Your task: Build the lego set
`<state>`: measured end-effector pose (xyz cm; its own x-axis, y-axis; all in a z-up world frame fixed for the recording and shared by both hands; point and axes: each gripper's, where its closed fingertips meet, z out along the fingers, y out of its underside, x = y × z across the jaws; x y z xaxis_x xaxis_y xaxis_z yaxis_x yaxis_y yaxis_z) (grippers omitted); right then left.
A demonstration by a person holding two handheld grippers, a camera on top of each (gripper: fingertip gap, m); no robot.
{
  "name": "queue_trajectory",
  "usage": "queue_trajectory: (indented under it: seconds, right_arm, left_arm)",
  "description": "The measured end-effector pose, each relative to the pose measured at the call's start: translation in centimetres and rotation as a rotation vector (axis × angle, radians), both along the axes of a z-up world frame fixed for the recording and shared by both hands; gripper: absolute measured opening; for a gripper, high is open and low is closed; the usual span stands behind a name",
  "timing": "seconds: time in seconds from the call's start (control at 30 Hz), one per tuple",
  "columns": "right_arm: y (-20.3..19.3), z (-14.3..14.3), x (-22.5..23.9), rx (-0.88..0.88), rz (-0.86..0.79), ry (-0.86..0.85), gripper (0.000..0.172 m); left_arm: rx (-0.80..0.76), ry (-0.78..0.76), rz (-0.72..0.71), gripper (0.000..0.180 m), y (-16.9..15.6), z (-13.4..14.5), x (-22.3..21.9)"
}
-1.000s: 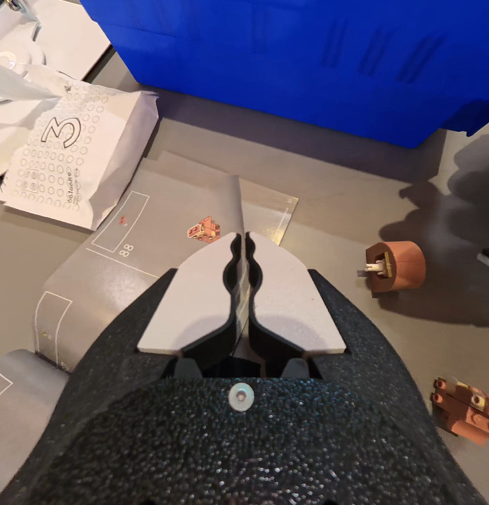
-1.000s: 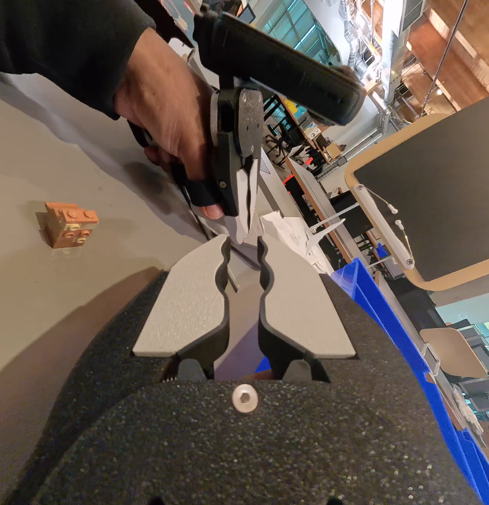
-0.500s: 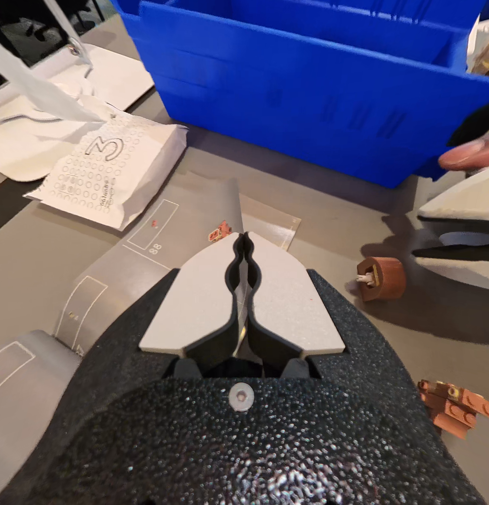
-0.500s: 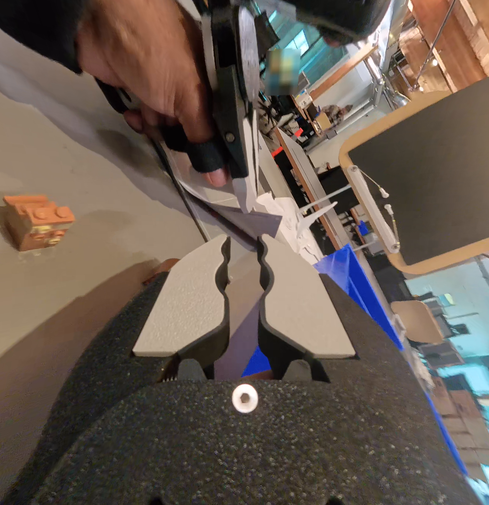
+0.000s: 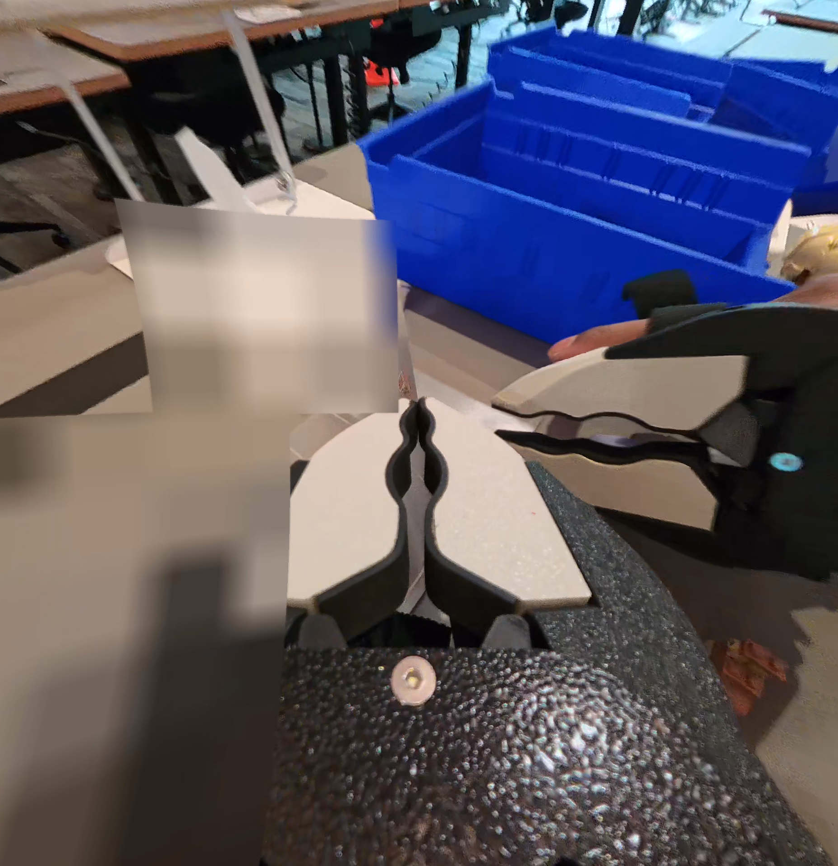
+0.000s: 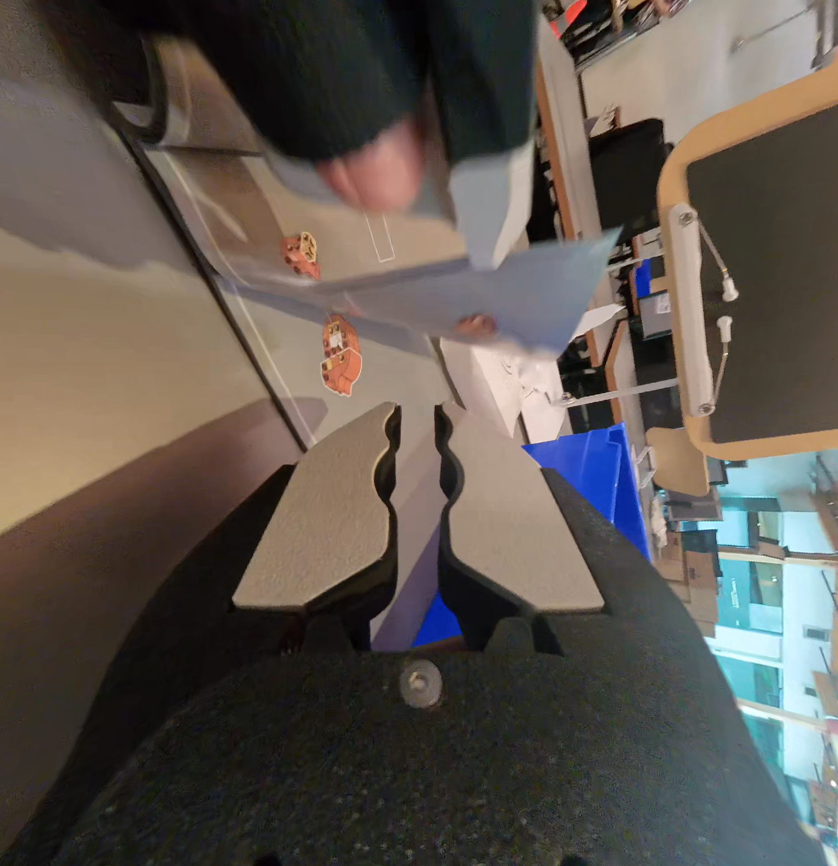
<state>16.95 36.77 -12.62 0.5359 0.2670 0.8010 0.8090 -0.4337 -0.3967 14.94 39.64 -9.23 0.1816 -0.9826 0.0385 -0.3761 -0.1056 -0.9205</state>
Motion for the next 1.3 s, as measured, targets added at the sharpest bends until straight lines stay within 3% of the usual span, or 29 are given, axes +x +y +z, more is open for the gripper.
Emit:
queue_trajectory:
  seconds: [0.2,0.4,0.6,0.8,1.07,1.2,1.3]
  right_arm:
    - [2.6,-1.1,-0.8,-0.098,-0.018,0.013,0.015]
    - [5.2,-1.7,-2.7,-0.148,-0.018,-0.015,0.016]
    - [6.6,-2.4,-4.2,-0.167,-0.007,-0.032,0.016]
    - [7.2,-2.6,-5.3,-0.160,0.024,-0.040,0.017]
    - [7.7,-2.3,-6.1,-0.145,0.063,-0.066,0.016]
    - [7.9,-2.1,-6.6,-0.134,0.081,-0.066,0.016]
    - [7.8,-2.3,-6.6,-0.139,0.092,-0.071,0.016]
  left_arm:
    - [0.048,-0.132,0.133,0.000,3.0,4.0,-5.0]
    - [0.026,-0.145,0.218,0.000,5.2,3.7,-9.7]
    - [0.031,-0.029,0.242,0.000,5.9,1.2,-13.5]
    - [0.109,0.121,0.216,0.024,5.9,0.4,-16.6]
    - [0.260,0.434,0.209,0.023,6.4,-1.8,-20.2]
    - [0.250,0.575,0.250,0.022,7.7,-4.2,-21.9]
    - [0.185,0.568,0.323,0.020,8.9,-4.9,-22.7]
